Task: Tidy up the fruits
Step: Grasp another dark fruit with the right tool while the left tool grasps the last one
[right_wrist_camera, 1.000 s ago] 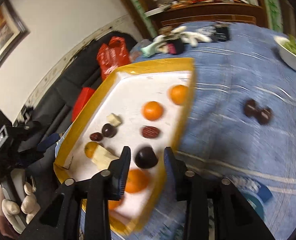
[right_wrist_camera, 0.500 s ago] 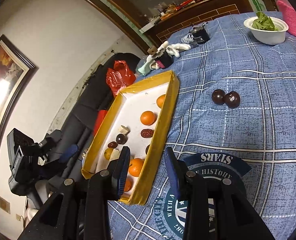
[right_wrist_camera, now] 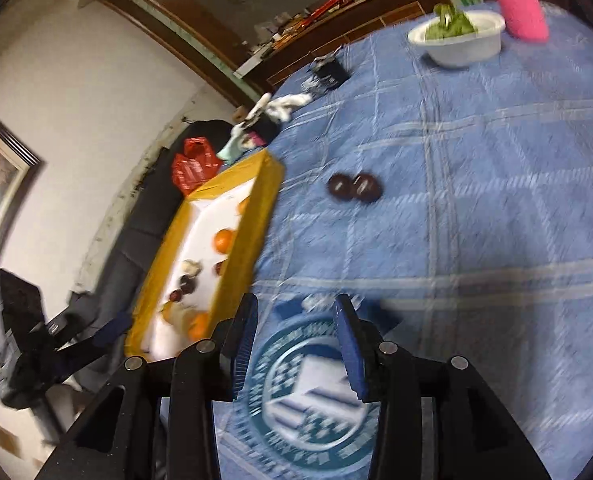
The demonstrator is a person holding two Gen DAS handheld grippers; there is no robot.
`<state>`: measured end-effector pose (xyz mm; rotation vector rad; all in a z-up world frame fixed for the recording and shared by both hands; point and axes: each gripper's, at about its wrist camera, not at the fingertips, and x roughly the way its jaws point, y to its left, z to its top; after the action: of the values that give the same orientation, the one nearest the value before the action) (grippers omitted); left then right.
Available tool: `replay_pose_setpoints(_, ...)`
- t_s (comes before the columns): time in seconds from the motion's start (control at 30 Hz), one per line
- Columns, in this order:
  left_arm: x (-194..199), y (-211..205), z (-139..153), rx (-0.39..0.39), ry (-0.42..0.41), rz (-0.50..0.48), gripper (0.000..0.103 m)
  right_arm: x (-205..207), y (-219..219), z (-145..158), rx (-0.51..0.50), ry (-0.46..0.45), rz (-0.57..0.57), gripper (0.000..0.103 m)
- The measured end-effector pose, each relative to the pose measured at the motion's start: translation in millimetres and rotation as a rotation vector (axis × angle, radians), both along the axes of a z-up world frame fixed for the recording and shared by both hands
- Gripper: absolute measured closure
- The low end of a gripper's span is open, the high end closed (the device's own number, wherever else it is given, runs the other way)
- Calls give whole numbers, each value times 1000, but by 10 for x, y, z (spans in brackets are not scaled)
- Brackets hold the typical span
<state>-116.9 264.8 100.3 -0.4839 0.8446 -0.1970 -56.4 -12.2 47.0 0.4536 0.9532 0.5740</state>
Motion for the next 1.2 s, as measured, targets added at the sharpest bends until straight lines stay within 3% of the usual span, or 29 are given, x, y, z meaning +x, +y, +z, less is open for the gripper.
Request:
replay_pose_setpoints(0.17,52,-57,-17,38,0,10,8,539,139,-23,-283,-78,-12,59)
replay_pose_setpoints(0.33,191,-23,-41,69,14,25,8,964,284,-212,-346,-80,-2,59)
replay_pose_setpoints(0.43,315,-60,-80,83,29,15,8,1099,325,-293,-332,-84,0,59)
replay_pose_setpoints(0.5,410,-117,-120,89,46,0,8,1118,357,-321,-322,-82,16,70)
replay_pose_setpoints(0.7,729,-477,-178,131,69,-80,8,932,286,-229,-328,-84,40,75)
replay_pose_setpoints(0.93,1166,-1143,-310,261,85,-212,9,728,-294,-14,-207,-113,-66,75)
replay_pose_setpoints(1.0,1330,-1309,-403,337,90,-220,9,745,-420,-31,-177,-97,-91,75)
replay_pose_setpoints(1.07,1476,-1373,-481,360,95,-219,9,769,-466,-41,-160,-86,-96,75)
replay_pose_setpoints(1.13,1590,-1410,-539,374,92,-216,11,781,-483,-37,-148,-83,-94,75)
replay_pose_setpoints(1.2,1678,-1450,-607,402,95,-215,23,771,-493,-27,-142,-82,-90,75)
